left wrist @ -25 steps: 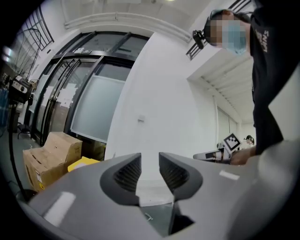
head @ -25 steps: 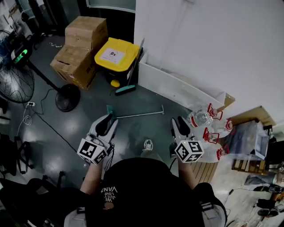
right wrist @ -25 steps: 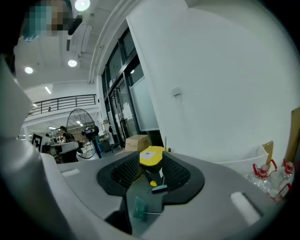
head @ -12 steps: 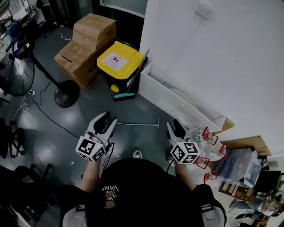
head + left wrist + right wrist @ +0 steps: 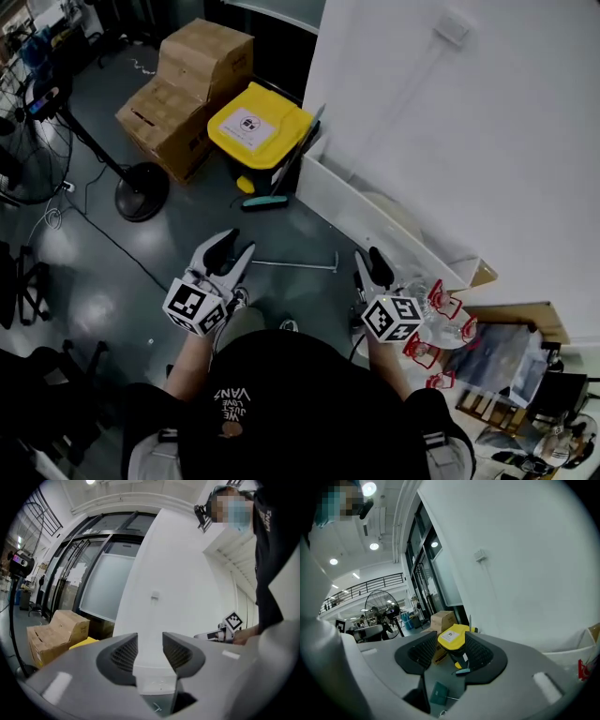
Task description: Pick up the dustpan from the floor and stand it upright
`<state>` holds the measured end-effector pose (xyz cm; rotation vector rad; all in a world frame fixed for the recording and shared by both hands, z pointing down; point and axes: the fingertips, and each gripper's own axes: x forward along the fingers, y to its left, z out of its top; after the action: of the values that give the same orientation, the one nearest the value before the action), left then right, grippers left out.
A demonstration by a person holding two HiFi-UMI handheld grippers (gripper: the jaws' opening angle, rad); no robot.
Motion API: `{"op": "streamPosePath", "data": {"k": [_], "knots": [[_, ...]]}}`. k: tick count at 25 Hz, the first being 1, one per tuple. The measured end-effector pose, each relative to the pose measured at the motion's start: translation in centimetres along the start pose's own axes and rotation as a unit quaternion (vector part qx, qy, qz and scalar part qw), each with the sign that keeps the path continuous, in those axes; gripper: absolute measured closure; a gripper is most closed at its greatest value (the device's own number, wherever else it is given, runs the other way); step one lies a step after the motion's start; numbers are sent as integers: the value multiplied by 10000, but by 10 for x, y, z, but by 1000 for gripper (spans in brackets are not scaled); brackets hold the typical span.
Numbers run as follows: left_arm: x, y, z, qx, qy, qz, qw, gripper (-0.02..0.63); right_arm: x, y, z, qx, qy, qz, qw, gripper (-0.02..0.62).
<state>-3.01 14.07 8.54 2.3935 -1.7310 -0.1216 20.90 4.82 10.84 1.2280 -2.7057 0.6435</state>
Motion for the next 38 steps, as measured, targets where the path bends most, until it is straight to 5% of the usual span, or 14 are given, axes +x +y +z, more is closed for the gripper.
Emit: {"op": "streamPosePath", "data": {"k": [11, 20, 27, 38], "knots": [[44, 85, 8, -12, 312, -837, 9960, 434, 56, 20, -3, 368, -220, -829, 9956, 434], [80, 124, -13, 277, 847, -1568, 9836, 434, 85, 5, -18, 651, -253, -1483, 9865, 434], [119, 120, -44, 329, 1046, -1435, 9836, 434, 93, -40, -30, 363, -137, -1546, 9872, 436], [157, 74, -126, 115, 1555, -998, 9827, 434, 107, -125, -82, 409, 705, -1372, 9872, 436]]}}
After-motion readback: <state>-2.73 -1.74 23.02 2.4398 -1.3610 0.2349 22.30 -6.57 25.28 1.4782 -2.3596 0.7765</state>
